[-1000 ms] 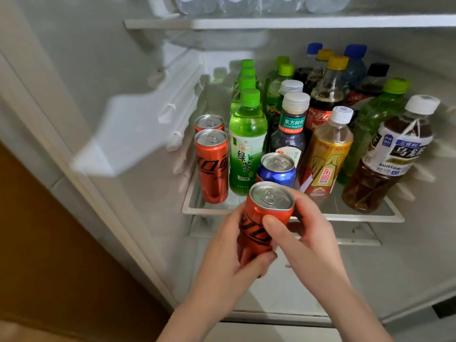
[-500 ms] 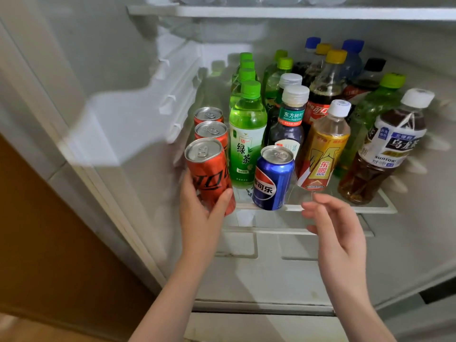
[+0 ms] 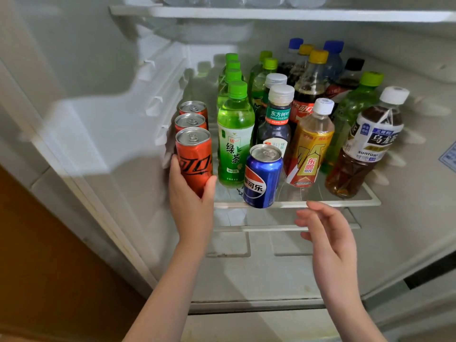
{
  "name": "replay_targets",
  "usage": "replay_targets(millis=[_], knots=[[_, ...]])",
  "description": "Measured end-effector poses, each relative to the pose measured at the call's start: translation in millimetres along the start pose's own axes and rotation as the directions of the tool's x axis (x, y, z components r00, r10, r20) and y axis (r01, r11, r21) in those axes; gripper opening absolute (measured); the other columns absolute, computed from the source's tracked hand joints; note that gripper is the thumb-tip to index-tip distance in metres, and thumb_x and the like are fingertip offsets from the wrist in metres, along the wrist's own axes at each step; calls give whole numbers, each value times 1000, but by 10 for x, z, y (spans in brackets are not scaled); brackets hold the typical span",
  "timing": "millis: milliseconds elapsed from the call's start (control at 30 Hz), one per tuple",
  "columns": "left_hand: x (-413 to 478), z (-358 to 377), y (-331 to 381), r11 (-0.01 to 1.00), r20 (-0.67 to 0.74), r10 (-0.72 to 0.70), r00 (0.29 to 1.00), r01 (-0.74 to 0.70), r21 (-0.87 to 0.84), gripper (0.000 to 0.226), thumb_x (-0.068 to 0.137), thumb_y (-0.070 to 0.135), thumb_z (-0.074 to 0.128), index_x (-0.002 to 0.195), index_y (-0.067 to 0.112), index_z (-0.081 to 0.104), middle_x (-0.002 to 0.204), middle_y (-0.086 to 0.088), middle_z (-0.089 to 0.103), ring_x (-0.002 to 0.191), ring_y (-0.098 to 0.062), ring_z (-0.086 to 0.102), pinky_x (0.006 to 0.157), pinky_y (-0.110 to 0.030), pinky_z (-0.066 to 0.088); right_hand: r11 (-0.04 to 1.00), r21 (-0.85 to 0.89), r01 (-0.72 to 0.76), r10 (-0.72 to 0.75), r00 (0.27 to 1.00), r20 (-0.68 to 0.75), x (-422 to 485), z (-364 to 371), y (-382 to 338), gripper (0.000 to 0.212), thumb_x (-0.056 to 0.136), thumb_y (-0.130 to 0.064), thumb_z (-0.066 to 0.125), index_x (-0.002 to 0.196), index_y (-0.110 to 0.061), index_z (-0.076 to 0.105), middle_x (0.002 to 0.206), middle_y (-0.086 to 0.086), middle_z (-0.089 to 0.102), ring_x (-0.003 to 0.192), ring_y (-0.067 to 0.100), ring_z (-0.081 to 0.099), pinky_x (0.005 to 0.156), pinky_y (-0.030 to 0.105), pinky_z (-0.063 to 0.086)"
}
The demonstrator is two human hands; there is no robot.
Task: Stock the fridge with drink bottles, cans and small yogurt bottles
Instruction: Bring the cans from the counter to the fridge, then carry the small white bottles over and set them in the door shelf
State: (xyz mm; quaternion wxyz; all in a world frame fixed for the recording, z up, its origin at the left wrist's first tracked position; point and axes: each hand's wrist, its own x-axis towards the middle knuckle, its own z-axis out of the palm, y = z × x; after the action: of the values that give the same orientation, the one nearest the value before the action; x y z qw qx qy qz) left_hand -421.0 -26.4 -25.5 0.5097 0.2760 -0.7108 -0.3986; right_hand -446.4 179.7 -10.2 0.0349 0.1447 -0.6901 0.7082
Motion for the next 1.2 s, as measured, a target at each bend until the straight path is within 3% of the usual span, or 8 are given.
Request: replay_targets(millis=[67, 233, 467, 667, 833, 967, 1067, 1200], knots=[[12, 8, -11, 1000, -14, 9, 1000, -10, -22, 82, 76, 23, 73, 144, 22, 29, 142, 3, 42, 125, -7, 44, 99, -2, 32, 1000, 0, -2, 2, 1000, 0, -22, -5, 0, 15, 93, -13, 53, 101, -23, 61, 90, -6, 69, 84, 7, 66, 76, 24, 52], [64, 37, -53, 999, 14, 46, 999, -46, -28, 83, 80, 20, 72, 146, 20, 20, 145, -8, 39, 129, -21, 46, 103, -44, 44, 1000, -6, -14, 14, 1000, 8, -108, -26, -25, 15, 93, -12, 52, 101, -22, 60, 88, -7, 69, 79, 8, 65, 75, 22, 50], [12, -23, -98, 997, 93, 17, 996, -10, -78, 87, 81, 7, 71, 148, 6, 15, 149, -16, 28, 137, -27, 36, 107, -47, 40, 999, -24, -37, 37, 999, -2, -287, -155, 17, 16, 93, -14, 53, 100, -25, 61, 88, -6, 69, 80, 7, 65, 70, 15, 50], [-555, -199, -40, 967, 59, 253, 966, -252, -29, 56, 85, 10, 64, 133, -5, 39, 143, -19, 35, 138, -27, 30, 115, -35, 25, 988, -117, -100, 94, 994, -52, -588, -423, 133, 18, 92, -15, 54, 98, -31, 62, 90, -7, 69, 82, 7, 66, 70, 16, 50], [-1366, -253, -174, 955, 392, 297, 871, -269, -125, 40, 89, 16, 55, 126, 4, 47, 130, -12, 50, 126, -21, 44, 109, -27, 33, 957, -200, -212, 189, 974, -128, -1056, -816, 423, 19, 92, -14, 57, 97, -31, 63, 86, -5, 69, 78, 6, 66, 67, 12, 49], [-2119, -248, -408, 982, 767, 144, 625, -189, -31, 32, 86, 12, 63, 117, 8, 56, 116, -5, 59, 110, -20, 54, 96, -17, 33, 872, -277, -404, 358, 911, -204, -1605, -1216, 730, 18, 92, -14, 55, 96, -31, 61, 81, -9, 68, 75, 4, 65, 65, 9, 46], [-2652, -289, -613, 983, 958, -73, 278, -140, 116, 35, 88, 18, 65, 122, 12, 57, 120, -3, 58, 112, -21, 54, 90, -19, 34, 757, -336, -561, 480, 826, -296, -2077, -1604, 966, 17, 90, -16, 55, 94, -32, 59, 81, -8, 68, 76, 7, 65, 70, 16, 50], [-3276, -403, -766, 947, 944, -292, -153, -187, 263, 40, 93, 31, 57, 130, 18, 51, 129, 1, 53, 117, -14, 52, 94, -25, 39, 530, -384, -756, 624, 654, -427, -2879, -2109, 1293, 14, 91, -19, 53, 104, -21, 58, 93, 2, 68, 86, 20, 64, 82, 38, 51]])
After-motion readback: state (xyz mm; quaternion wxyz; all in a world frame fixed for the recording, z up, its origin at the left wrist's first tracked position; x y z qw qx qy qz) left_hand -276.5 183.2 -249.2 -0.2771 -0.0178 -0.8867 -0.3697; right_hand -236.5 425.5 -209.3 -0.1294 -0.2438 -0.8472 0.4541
